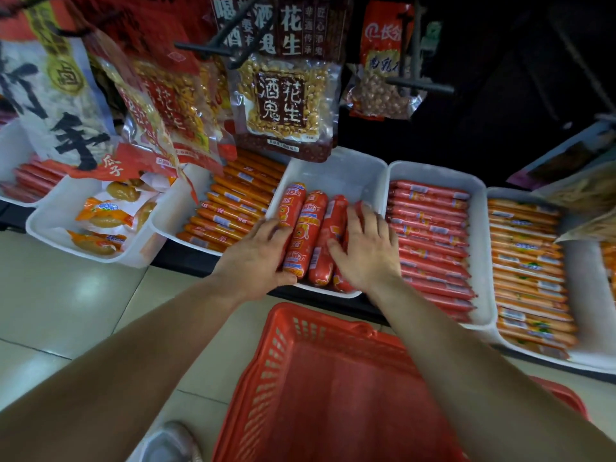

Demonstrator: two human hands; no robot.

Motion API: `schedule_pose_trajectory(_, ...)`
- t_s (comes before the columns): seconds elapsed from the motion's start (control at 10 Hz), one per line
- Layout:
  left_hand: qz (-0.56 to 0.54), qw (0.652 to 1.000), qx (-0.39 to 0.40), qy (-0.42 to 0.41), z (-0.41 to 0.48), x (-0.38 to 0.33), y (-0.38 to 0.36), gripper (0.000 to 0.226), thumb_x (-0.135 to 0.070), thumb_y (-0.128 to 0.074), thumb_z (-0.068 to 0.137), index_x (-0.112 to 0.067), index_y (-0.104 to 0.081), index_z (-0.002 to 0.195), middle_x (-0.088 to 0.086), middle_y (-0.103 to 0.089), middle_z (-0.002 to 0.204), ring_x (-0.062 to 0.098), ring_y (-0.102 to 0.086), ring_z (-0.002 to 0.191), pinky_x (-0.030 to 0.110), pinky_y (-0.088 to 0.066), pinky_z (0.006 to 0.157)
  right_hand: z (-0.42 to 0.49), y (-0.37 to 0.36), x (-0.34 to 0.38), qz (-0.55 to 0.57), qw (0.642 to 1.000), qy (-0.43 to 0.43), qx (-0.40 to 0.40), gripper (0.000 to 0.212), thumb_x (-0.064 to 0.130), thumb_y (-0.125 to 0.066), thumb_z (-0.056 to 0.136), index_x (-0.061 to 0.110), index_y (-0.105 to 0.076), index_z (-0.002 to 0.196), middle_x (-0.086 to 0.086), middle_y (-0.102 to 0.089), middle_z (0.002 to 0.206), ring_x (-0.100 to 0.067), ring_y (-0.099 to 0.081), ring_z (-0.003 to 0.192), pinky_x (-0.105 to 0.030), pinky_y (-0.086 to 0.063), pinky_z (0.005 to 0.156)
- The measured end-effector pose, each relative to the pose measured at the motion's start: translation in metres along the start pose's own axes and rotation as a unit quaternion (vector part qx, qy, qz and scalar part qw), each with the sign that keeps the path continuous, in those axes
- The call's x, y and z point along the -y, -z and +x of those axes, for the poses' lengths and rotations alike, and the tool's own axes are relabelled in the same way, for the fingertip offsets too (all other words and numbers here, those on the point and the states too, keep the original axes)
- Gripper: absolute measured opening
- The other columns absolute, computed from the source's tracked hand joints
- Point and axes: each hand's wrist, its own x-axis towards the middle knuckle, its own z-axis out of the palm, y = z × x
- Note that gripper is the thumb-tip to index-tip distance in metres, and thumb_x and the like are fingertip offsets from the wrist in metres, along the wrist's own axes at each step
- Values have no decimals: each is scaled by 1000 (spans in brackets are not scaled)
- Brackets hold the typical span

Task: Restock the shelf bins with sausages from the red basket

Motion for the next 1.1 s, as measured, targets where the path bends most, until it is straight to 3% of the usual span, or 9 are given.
schedule_pose_trajectory(0.1,-31,999,16,32,-4,-2,3,115,-61,-78,72,-23,-10,156,1,-8,165,23,-28,147,45,-40,109,-35,2,-34,-7,998,-6,69,83,66,-23,96,21,11,158,-4,11,166,-25,7,153,-52,-2,123)
schedule_pose_trajectory(0.2,4,999,19,47,-2,-7,1,129,-64,-82,64,-24,-3,157,3,-5,166,26,-31,146,46,-42,107,-55,-4,-51,-13,995,19,96,93,80,-15,87,28,17,156,-3,13,166,-23,12,153,-54,4,122)
schedule_pose_trajectory(0.4,29,996,20,77,7,-7,-8,141,-66,-83,59,-29,12,156,9,-2,167,33,-40,141,51,-48,100,-51,-10,-52,-48,996,41,59,123,101,-21,64,27,13,156,-9,3,166,-29,-1,153,-54,-7,122)
schedule_pose_trajectory(0.6,63,995,11,81,10,-11,-9,140,-70,-78,63,-23,17,155,10,-6,167,29,-34,145,47,-50,97,-48,-12,-54,-41,997,45,55,120,98,-21,69,24,13,157,-9,4,166,-29,-4,153,-55,-9,122)
schedule_pose_trajectory(0.7,83,992,27,92,8,-17,-6,139,-68,-78,65,-20,17,155,12,-2,167,30,-27,149,47,-44,105,-48,-10,-51,-48,996,37,68,120,99,-19,68,25,16,156,-8,6,167,-29,-2,153,-56,-7,122)
schedule_pose_trajectory(0.8,98,985,82,118,11,-29,6,134,-62,-81,67,-16,7,157,15,-1,166,31,-18,151,50,-39,112,-47,0,-48,-67,992,21,108,119,99,-20,67,28,17,155,-8,4,167,-30,-1,153,-55,-5,121)
schedule_pose_trajectory(0.9,110,984,112,87,8,-48,27,104,-57,-79,74,-16,-23,152,9,-31,157,28,-36,142,49,-47,102,-49,29,-44,-58,988,9,140,107,90,-26,78,28,9,158,-7,-3,166,-31,-5,152,-53,-5,122)
schedule_pose_trajectory(1.0,119,987,96,41,-9,-69,51,80,-63,-62,84,-19,-36,145,3,-45,147,25,-47,133,46,-50,96,-61,68,-46,-38,993,-18,107,95,81,-30,85,22,-14,158,-9,-17,164,-34,-16,149,-52,-13,121)
schedule_pose_trajectory(1.1,104,992,65,32,-35,-89,65,71,-64,-54,88,-19,-40,141,4,-48,142,26,-50,129,46,-48,96,-80,103,-51,-57,992,-43,103,88,77,-32,88,22,-23,156,-12,-21,162,-37,-20,147,-55,-18,119)
